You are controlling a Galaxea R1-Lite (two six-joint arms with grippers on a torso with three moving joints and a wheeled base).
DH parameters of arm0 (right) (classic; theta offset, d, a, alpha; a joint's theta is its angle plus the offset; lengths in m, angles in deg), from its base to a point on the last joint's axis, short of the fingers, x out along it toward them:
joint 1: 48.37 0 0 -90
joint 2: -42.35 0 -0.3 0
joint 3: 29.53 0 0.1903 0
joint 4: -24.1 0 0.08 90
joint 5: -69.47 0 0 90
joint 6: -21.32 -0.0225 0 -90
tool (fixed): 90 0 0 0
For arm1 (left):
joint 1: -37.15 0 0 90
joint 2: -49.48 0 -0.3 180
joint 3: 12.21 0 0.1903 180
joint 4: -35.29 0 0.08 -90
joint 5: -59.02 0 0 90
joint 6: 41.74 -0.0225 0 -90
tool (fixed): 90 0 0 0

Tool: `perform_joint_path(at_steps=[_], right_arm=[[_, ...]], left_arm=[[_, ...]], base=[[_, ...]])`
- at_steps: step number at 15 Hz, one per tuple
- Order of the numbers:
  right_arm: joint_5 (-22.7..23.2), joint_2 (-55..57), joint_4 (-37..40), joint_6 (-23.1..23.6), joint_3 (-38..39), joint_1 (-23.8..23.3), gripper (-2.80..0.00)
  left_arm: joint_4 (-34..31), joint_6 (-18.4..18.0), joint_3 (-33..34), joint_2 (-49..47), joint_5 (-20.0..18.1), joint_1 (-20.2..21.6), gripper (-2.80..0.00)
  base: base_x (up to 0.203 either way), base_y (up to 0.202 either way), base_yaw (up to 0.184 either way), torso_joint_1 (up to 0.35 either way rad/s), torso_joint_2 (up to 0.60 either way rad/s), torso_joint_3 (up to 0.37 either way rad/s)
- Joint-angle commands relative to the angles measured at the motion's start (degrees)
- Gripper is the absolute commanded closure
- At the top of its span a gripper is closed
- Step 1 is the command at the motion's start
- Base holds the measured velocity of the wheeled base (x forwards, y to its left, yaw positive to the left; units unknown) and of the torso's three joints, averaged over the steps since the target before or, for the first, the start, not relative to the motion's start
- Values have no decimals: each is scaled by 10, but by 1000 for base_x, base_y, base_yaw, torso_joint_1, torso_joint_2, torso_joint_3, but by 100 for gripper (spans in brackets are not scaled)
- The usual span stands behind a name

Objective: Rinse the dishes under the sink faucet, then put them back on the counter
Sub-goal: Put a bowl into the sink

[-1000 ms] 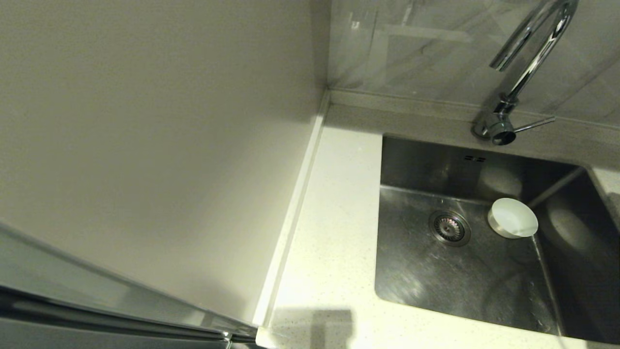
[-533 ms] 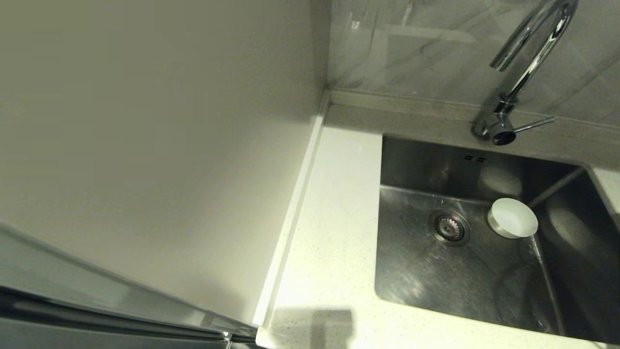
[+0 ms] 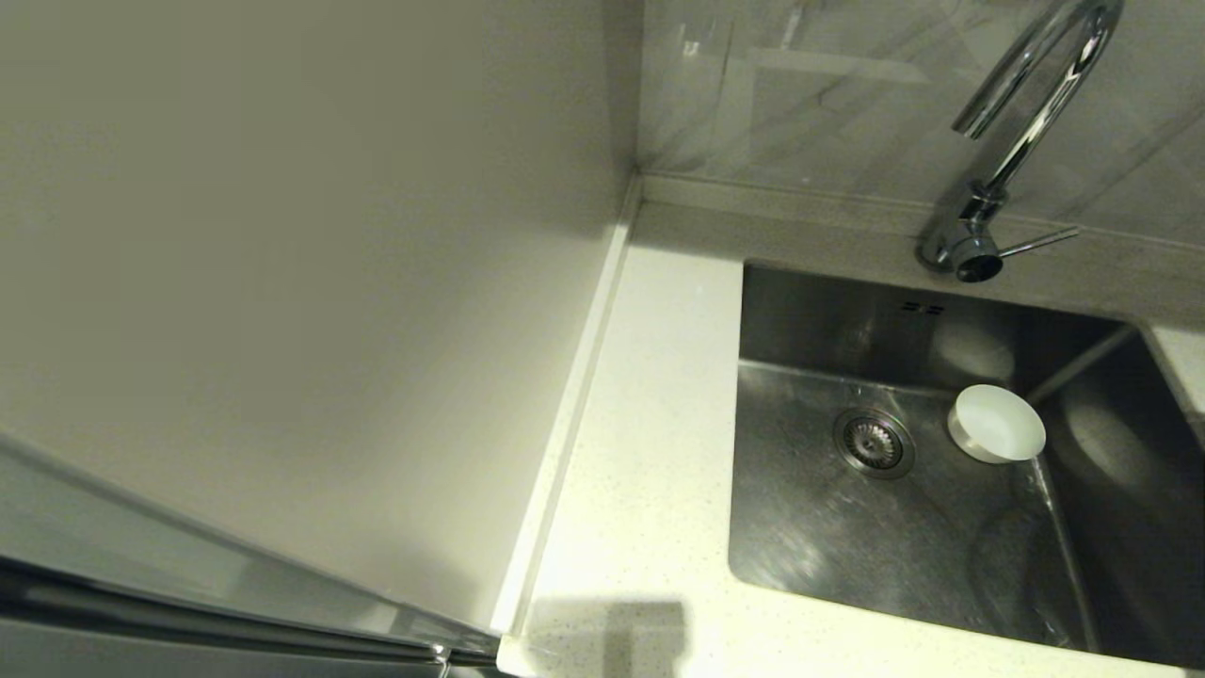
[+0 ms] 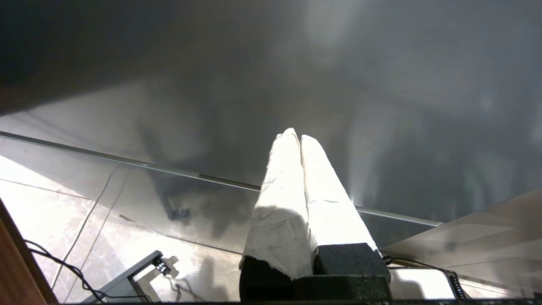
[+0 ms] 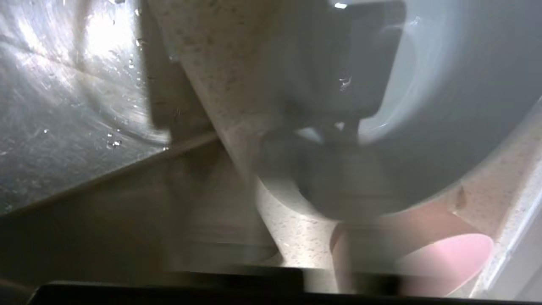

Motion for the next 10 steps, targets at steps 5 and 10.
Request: perform_joint_path(at_steps=[5, 10], right_arm=[[1, -3, 2, 24, 13, 1, 0], [38, -79, 1, 29, 25, 56, 0]], left_arm=[[0, 0, 0, 2, 0, 0, 0], [0, 0, 0, 2, 0, 0, 0]], base=[[0, 0, 0, 0, 0, 0], [0, 0, 0, 0, 0, 0]])
